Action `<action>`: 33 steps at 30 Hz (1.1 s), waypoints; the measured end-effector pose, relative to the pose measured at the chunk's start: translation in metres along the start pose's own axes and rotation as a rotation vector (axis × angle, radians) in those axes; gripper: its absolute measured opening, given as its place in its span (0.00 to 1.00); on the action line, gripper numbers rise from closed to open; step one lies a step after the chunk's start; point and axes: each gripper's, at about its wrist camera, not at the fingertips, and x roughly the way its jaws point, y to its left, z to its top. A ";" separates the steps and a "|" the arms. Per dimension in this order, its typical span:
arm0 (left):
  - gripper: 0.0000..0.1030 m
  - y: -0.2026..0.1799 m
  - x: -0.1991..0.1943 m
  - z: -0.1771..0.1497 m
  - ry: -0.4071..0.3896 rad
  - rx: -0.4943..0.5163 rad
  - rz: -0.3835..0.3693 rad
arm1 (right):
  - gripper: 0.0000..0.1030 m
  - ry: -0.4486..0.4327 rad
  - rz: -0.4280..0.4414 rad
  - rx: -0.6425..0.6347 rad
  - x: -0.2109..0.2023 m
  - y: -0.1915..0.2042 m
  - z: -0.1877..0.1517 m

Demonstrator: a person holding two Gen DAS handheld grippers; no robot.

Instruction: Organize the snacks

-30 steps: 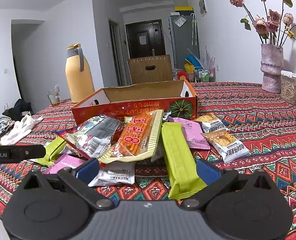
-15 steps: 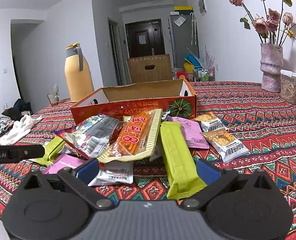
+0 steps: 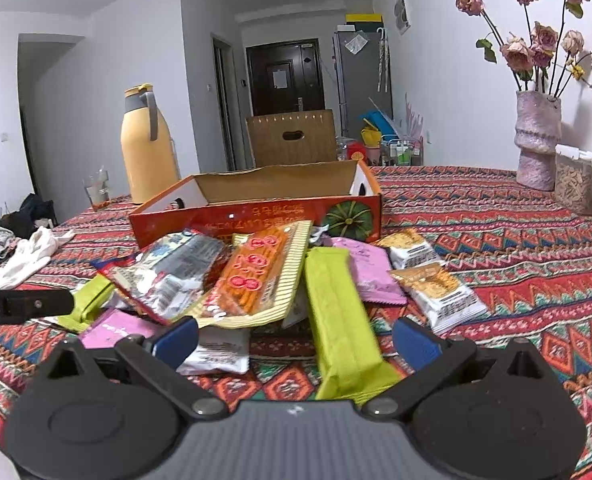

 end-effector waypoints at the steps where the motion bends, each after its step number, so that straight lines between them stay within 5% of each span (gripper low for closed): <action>1: 1.00 0.000 0.001 0.001 0.001 0.000 0.001 | 0.95 -0.001 -0.006 -0.011 0.001 -0.001 0.002; 12: 1.00 0.003 0.011 0.005 0.013 -0.011 0.018 | 0.67 0.132 -0.007 -0.157 0.043 -0.013 0.012; 23: 1.00 0.008 0.017 0.006 0.025 -0.026 0.032 | 0.66 0.142 0.027 -0.119 0.051 -0.026 0.028; 33: 1.00 0.013 0.022 0.009 0.034 -0.035 0.042 | 0.52 0.187 0.035 -0.114 0.056 -0.035 0.026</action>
